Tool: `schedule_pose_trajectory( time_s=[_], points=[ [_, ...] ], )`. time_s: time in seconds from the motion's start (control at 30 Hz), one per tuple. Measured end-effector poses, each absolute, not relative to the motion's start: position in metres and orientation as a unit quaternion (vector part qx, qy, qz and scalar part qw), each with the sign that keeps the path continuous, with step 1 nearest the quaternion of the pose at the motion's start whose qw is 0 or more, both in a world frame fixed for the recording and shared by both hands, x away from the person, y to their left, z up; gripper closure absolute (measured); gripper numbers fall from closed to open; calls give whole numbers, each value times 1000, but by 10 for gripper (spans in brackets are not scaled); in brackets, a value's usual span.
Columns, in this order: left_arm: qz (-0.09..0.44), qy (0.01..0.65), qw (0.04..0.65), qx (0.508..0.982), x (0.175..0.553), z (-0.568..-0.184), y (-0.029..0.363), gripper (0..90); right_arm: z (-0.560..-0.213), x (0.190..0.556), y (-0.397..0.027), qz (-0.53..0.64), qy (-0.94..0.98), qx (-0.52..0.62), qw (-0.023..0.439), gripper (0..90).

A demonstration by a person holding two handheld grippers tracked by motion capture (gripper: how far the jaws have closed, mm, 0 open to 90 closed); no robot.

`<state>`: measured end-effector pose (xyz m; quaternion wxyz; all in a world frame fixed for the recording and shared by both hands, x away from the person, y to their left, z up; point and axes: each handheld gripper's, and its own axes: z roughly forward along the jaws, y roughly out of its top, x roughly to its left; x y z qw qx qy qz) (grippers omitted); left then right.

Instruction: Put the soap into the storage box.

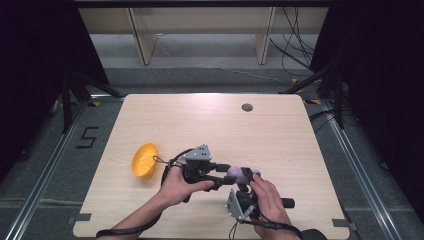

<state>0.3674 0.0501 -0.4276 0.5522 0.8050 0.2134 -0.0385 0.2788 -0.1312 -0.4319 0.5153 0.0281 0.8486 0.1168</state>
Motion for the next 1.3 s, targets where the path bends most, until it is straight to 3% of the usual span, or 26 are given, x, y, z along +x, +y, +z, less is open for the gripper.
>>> schedule_pose_trajectory(
  time_s=[0.8,1.3],
  points=[
    [-52,204,553,806,365,-426,48,577,-433,274,-129,115,845,18,522,503],
    [-9,226,548,805,355,-418,46,594,-431,278,-126,136,841,28,523,501]
  ],
)
